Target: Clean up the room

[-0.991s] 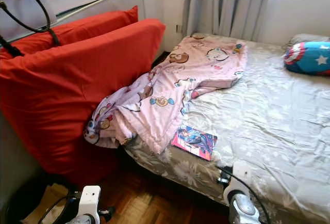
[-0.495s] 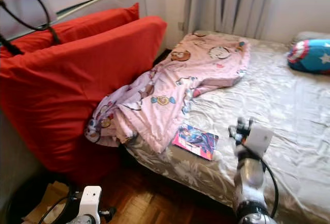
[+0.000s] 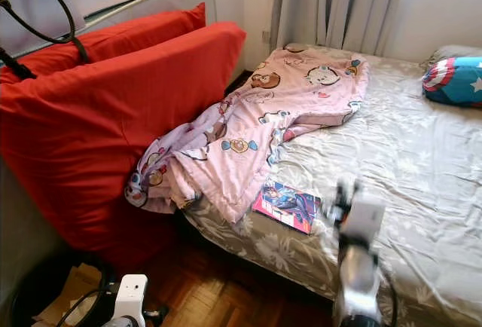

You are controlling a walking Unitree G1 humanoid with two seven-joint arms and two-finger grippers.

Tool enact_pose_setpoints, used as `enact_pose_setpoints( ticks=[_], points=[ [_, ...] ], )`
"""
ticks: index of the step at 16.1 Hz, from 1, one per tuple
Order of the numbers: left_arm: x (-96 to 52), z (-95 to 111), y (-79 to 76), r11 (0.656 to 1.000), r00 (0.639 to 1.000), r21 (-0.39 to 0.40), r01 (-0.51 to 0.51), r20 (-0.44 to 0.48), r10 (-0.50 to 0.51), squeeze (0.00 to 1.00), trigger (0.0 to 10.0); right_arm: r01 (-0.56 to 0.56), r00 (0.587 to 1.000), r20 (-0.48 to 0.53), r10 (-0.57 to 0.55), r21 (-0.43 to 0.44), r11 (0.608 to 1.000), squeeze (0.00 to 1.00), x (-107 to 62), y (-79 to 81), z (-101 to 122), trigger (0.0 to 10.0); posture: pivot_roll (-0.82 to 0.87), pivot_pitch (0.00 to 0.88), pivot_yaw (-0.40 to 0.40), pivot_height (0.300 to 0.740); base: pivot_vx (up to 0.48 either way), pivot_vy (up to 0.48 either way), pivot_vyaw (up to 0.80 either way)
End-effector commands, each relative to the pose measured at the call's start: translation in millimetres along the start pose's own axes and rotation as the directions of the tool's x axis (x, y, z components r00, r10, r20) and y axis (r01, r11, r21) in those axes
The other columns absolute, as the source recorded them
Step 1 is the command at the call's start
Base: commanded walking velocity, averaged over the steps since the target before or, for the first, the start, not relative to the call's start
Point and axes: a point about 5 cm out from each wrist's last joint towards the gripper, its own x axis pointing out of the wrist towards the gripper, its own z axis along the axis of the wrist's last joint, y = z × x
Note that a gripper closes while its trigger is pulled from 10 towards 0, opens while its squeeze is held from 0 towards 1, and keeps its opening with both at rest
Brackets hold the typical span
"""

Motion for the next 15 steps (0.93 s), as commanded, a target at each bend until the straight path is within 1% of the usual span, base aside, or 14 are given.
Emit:
enact_pose_setpoints(
  ticks=[1, 2, 3, 4, 5, 6, 7, 8, 9, 10, 11, 13, 14, 15],
  points=[
    [-0.6, -3.6, 1.0, 1.000, 1.000, 0.011, -0.004, -0.010, 0.004, 0.00, 10.0, 0.007, 0.999, -0.051, -0.005, 0.028, 1.000, 0.00, -2.5, -0.5, -7.5, 10.0, -0.06, 0.000, 0.004, 0.740, 0.000, 0.000, 0.00],
    [-0.6, -2.4, 2.9, 1.000, 1.000, 0.003, -0.010, -0.006, 0.010, 0.00, 10.0, 0.030, 0.990, -0.140, -0.025, 0.036, 0.999, 0.00, -8.2, -5.0, -20.3, 10.0, -0.06, 0.000, 0.007, 0.740, 0.000, 0.000, 0.00],
    [-0.4, -1.1, 4.4, 1.000, 1.000, 0.000, -0.013, -0.002, 0.013, 0.00, 10.0, 0.068, 0.976, -0.207, -0.060, 0.030, 0.997, 0.00, -13.8, -10.5, -29.9, 10.0, -0.06, 0.000, 0.007, 0.740, 0.000, 0.000, 0.00],
    [-0.4, -0.6, 4.8, 1.000, 1.000, -0.001, -0.014, -0.001, 0.014, 0.00, 10.0, 0.080, 0.972, -0.222, -0.070, 0.036, 0.996, 0.00, -15.1, -11.8, -32.0, 10.0, -0.06, 0.000, 0.008, 0.740, 0.000, 0.000, 0.00],
    [-0.1, 1.0, 5.5, 1.000, 1.000, -0.003, -0.015, 0.002, 0.015, 0.00, 10.0, 0.102, 0.929, -0.360, -0.083, 0.034, 0.994, 0.00, -29.6, -18.0, -51.8, 10.0, -0.06, 0.000, 0.009, 0.740, 0.000, 0.000, 0.00],
    [0.0, 2.0, 5.4, 1.000, 1.000, -0.003, -0.014, 0.004, 0.014, 0.00, 10.0, 0.096, 0.876, -0.474, -0.083, 0.001, 0.995, 0.00, -46.5, -22.1, -69.6, 10.0, -0.05, 0.000, 0.009, 0.740, 0.000, 0.000, 0.00],
    [0.2, 2.5, 5.1, 1.000, 1.000, -0.001, -0.012, 0.005, 0.013, 0.00, 10.0, 0.081, 0.815, -0.573, -0.083, -0.030, 0.996, 0.00, -66.0, -25.7, -86.1, 10.0, -0.05, 0.000, 0.009, 0.740, 0.000, 0.000, 0.00],
    [0.2, 2.6, 4.7, 1.000, 1.000, 0.000, -0.011, 0.005, 0.011, 0.00, 10.0, 0.086, 0.768, -0.634, -0.090, -0.037, 0.996, 0.00, -81.4, -29.1, -96.8, 10.0, -0.04, 0.000, 0.009, 0.740, 0.000, 0.000, 0.00],
    [0.2, 2.7, 4.6, 1.000, 1.000, 0.001, -0.010, 0.005, 0.010, 0.00, 10.0, 0.106, 0.710, -0.695, -0.111, -0.050, 0.993, 0.00, -99.8, -33.9, -107.9, 10.0, -0.04, 0.000, 0.011, 0.740, 0.000, 0.000, 0.00],
    [0.1, 2.0, 4.5, 1.000, 1.000, 0.003, -0.010, 0.003, 0.010, 0.00, 10.0, 0.124, 0.678, -0.725, -0.122, -0.051, 0.991, 0.00, -109.0, -34.6, -113.4, 10.0, -0.04, 0.000, 0.013, 0.740, 0.000, 0.000, 0.00],
    [-0.1, 0.5, 4.6, 1.000, 1.000, 0.006, -0.009, -0.001, 0.009, 0.00, 10.0, 0.126, 0.669, -0.737, -0.100, -0.021, 0.992, 0.00, -113.1, -30.4, -116.2, 10.0, -0.05, 0.000, 0.016, 0.740, 0.000, 0.000, 0.00],
    [-0.3, -0.9, 4.5, 1.000, 1.000, 0.005, -0.009, -0.006, 0.009, 0.00, 10.0, 0.114, 0.668, -0.740, -0.077, -0.001, 0.993, 0.00, -111.9, -25.0, -116.6, 10.0, -0.04, 0.000, 0.014, 0.740, 0.000, 0.000, 0.00],
    [-0.1, 0.0, 3.8, 1.000, 1.000, 0.004, -0.008, -0.004, 0.008, 0.00, 10.0, 0.093, 0.671, -0.739, -0.059, 0.005, 0.996, 0.00, -108.4, -21.0, -115.6, 10.0, -0.04, 0.000, 0.013, 0.740, 0.000, 0.000, 0.00],
    [0.1, 1.1, 3.1, 1.000, 1.000, -0.001, -0.008, -0.001, 0.008, 0.00, 10.0, 0.063, 0.684, -0.728, -0.040, 0.004, 0.998, 0.00, -100.8, -16.7, -112.4, 10.0, -0.04, 0.000, 0.013, 0.740, 0.000, 0.000, 0.00]
  ],
)
